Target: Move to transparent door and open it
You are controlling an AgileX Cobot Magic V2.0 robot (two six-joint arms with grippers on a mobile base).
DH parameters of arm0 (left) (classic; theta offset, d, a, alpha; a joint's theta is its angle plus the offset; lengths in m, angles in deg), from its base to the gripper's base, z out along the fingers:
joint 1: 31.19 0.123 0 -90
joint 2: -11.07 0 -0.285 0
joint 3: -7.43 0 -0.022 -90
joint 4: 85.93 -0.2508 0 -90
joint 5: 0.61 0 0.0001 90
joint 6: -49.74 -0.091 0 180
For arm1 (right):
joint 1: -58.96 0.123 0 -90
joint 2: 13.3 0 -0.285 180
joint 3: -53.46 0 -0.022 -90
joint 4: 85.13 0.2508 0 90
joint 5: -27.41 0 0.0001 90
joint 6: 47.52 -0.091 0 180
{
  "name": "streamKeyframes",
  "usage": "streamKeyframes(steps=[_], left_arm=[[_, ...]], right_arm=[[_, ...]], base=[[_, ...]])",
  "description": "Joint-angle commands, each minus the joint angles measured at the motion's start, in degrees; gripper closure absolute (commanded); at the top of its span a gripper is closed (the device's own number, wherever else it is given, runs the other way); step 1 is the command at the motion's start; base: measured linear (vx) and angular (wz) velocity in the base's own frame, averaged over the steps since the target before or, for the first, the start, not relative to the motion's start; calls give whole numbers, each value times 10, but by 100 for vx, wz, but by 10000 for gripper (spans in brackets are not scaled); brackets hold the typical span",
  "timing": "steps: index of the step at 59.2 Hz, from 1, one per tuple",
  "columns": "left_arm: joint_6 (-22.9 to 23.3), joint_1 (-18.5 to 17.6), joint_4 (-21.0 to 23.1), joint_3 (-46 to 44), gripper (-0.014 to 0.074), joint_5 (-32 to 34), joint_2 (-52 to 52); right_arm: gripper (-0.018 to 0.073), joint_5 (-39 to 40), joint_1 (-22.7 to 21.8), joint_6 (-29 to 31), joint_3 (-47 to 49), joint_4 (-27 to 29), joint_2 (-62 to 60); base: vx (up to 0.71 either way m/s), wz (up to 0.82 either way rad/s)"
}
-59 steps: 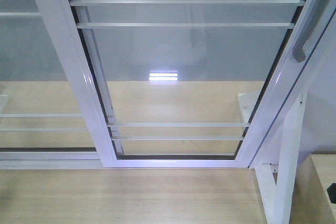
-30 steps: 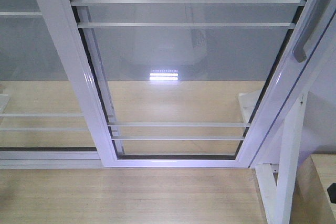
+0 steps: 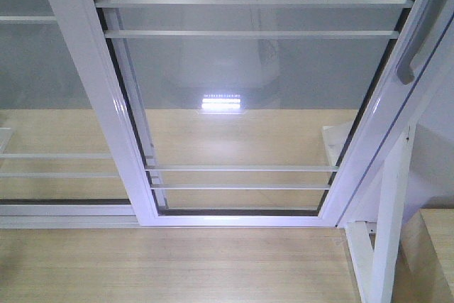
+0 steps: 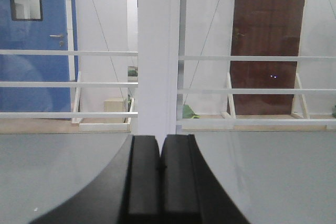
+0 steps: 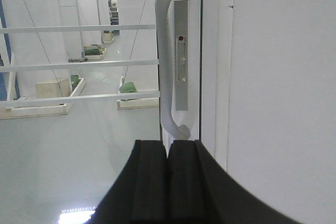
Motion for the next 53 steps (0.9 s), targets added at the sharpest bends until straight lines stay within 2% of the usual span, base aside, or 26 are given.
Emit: streamKeyframes(steps=[1, 11, 22, 33, 40, 53], left_arm=[[8, -2, 7, -69, 600, 6, 37], [8, -2, 7, -138, 600, 8, 167], [8, -2, 7, -144, 599, 58, 298], [8, -2, 7, -143, 593, 63, 372], [8, -2, 7, -143, 580, 85, 399], [8, -2, 7, -143, 506, 108, 425]], right_arm=[[567, 11, -3, 0, 70, -4, 32], [567, 27, -3, 27, 129, -20, 147], [565, 124, -3, 30, 129, -19, 290], [540, 196, -3, 30, 129, -18, 388], [489, 216, -3, 30, 129, -18, 436], [295, 293, -3, 30, 129, -18, 502]], base=[[0, 0], [0, 0], [0, 0], [0, 0], [0, 0], [0, 0]])
